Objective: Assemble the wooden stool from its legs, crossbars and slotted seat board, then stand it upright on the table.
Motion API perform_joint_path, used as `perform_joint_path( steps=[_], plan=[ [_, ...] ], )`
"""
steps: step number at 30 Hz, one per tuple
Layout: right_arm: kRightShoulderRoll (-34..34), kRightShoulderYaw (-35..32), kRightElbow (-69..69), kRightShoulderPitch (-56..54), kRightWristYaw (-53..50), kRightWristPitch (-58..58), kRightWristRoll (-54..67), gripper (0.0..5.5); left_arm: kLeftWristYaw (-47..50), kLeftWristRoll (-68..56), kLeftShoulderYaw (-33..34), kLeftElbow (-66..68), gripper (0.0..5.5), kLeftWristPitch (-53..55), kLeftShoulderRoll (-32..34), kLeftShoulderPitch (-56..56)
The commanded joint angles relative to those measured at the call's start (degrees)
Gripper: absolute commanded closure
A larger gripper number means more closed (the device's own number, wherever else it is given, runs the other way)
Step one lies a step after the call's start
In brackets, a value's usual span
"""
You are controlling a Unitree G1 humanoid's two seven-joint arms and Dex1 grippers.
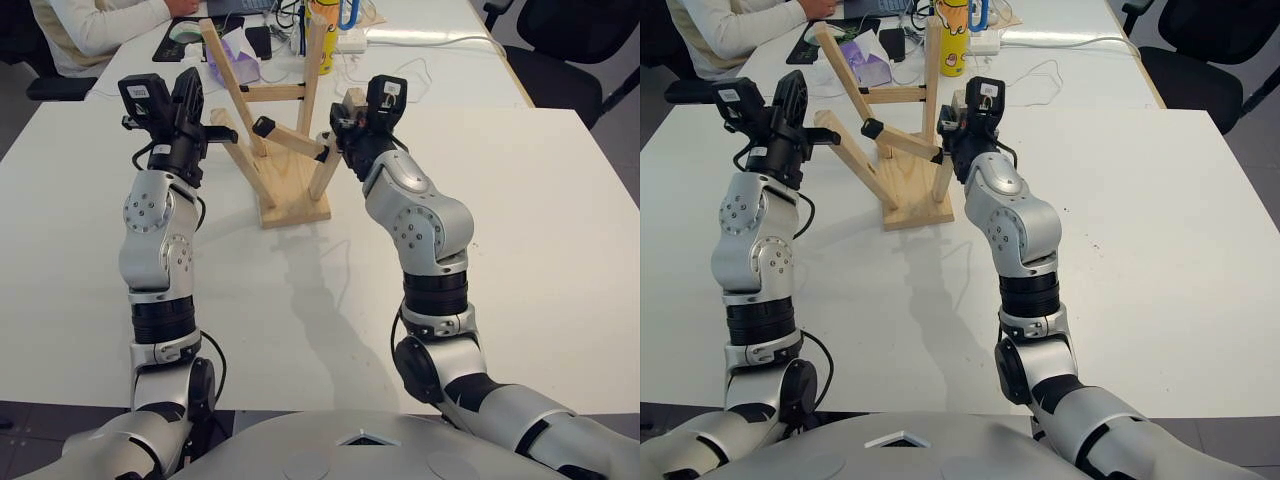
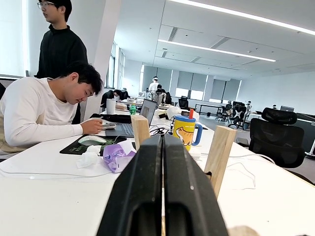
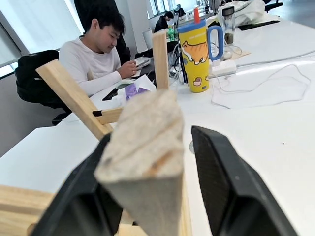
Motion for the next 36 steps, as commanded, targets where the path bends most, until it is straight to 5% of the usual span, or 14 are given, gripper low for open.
perform_joint_path(
  steps=[1,7,20,27,36],
  plan=[
    [-1.8,3.0,-3.0,-5.3,1.8,-9.9,-6.7,3.48,-0.1,0.2,-0.1,-0.3,5.5,-0.2,0.5,-0.6],
    [-4.4,6.7,-2.6,-9.3,6.8,-20.9,-13.6,3.48,0.1,0.0,-0.2,-0.8,5.5,0.4,0.4,-0.2],
    [3.5,8.3,5.2,-6.9,10.9,0.0,-4.9,5.47,-0.7,-0.2,-2.5,-2.0,5.5,2.1,-0.6,1.6],
    [3.4,9.3,3.7,-11.5,10.1,-12.3,-8.4,5.47,-0.5,0.0,-3.0,-1.9,5.5,2.5,-0.8,1.8],
    [5.3,10.0,4.9,-13.5,11.0,-12.5,-6.8,5.47,-0.6,0.4,-3.6,-1.0,5.5,2.2,-0.9,1.6]
  ],
)
